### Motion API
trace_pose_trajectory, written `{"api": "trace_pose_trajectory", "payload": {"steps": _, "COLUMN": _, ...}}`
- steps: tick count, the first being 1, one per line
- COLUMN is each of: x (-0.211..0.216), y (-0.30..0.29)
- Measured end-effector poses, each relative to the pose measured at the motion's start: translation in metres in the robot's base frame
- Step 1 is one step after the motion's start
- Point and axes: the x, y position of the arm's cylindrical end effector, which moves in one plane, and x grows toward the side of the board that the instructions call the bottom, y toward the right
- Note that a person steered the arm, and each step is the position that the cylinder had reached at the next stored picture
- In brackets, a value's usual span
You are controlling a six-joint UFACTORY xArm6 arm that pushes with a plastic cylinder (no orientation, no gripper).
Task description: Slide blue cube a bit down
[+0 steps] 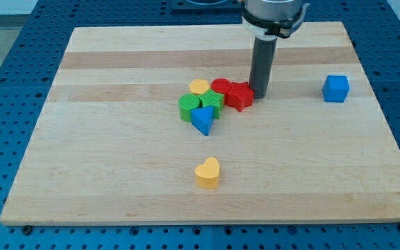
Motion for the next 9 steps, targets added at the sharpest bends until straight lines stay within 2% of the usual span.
{"api": "trace_pose_trajectory", "payload": {"steps": 1, "x": 0.000, "y": 0.002}}
{"api": "trace_pose_trajectory", "payload": {"steps": 3, "x": -0.027, "y": 0.037}}
{"api": "trace_pose_trajectory", "payload": {"steps": 4, "x": -0.047, "y": 0.062}}
{"api": "trace_pose_trajectory", "payload": {"steps": 6, "x": -0.048, "y": 0.136}}
{"api": "trace_pose_trajectory", "payload": {"steps": 9, "x": 0.001, "y": 0.141}}
